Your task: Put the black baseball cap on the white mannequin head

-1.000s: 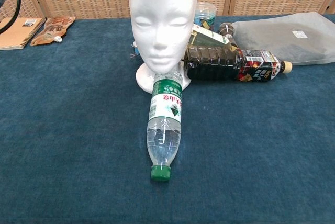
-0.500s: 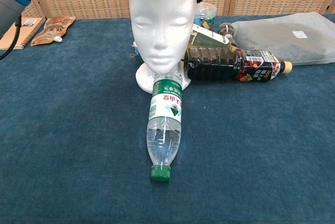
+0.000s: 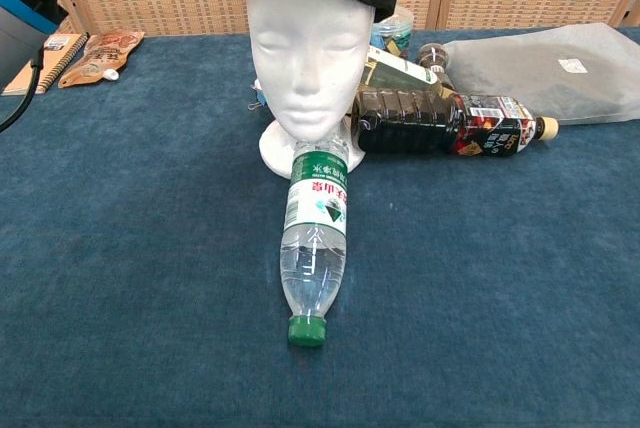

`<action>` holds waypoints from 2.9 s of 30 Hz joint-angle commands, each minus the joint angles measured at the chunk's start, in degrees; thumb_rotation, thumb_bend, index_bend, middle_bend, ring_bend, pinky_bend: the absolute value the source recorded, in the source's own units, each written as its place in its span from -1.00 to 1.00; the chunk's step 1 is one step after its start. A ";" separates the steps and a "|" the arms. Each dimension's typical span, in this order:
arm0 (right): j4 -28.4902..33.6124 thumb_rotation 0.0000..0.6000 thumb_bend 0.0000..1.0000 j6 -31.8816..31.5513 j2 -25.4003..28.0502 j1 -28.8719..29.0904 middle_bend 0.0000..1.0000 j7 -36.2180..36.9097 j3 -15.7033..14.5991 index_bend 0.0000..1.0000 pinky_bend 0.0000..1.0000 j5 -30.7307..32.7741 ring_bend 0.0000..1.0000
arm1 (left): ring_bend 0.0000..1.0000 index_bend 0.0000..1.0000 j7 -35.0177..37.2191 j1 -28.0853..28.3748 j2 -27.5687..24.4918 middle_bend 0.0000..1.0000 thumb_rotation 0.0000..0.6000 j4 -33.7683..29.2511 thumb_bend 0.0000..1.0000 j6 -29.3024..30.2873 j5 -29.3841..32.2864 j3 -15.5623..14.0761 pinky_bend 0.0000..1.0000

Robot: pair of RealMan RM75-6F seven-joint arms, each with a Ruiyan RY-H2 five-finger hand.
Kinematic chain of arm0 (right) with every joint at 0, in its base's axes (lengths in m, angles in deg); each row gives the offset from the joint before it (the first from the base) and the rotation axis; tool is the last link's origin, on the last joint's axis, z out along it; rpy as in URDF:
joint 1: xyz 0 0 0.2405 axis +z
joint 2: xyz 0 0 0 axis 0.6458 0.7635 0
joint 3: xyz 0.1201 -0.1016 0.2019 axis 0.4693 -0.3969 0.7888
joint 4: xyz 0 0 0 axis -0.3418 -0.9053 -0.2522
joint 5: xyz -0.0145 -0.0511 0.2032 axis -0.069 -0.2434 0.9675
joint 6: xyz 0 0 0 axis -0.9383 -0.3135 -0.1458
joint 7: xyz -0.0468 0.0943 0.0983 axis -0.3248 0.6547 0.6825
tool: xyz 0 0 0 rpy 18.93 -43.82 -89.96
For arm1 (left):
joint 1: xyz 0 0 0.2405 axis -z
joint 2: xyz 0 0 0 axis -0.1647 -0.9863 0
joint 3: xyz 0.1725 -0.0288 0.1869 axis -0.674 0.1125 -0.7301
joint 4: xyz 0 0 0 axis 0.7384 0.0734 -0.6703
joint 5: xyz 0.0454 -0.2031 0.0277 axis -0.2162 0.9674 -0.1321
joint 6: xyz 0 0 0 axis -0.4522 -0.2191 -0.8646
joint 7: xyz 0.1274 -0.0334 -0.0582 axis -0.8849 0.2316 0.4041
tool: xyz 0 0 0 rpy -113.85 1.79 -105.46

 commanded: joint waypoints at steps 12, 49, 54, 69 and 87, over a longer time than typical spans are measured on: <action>-0.46 1.00 -0.69 0.11 -0.20 0.13 -0.16 1.28 -0.04 -0.29 -0.12 -0.14 -0.08 | -0.39 0.05 -5.55 -3.14 -2.48 -0.21 1.00 -7.67 -0.44 -5.56 4.60 -0.30 0.15; 0.42 1.00 -0.68 2.31 0.18 1.26 -0.16 -0.59 0.70 -0.29 -0.11 1.55 -0.08 | -0.71 -0.43 -4.34 -23.42 -23.57 -0.52 1.00 -31.30 -0.53 -5.42 19.04 -6.90 -0.17; 1.38 1.00 -0.68 2.94 0.28 1.45 -0.16 -3.00 1.50 -0.29 -0.14 3.33 -0.10 | -0.71 -0.32 1.46 -27.62 -26.61 -0.52 1.00 -30.79 -0.53 -4.67 22.29 -7.99 -0.17; 2.08 1.00 -0.68 2.80 0.55 1.27 -0.16 -4.43 2.44 -0.29 -0.16 5.17 -0.12 | -0.68 -0.20 19.23 -32.29 -29.38 -0.52 1.00 -23.34 -0.53 -4.32 17.12 -9.13 -0.19; 1.77 1.00 -0.68 1.42 0.17 0.55 -0.16 -3.66 1.71 -0.29 -0.16 3.64 -0.12 | -0.67 -0.17 15.54 -34.71 -30.06 -0.52 1.00 -26.31 -0.53 -4.28 16.23 -8.51 -0.19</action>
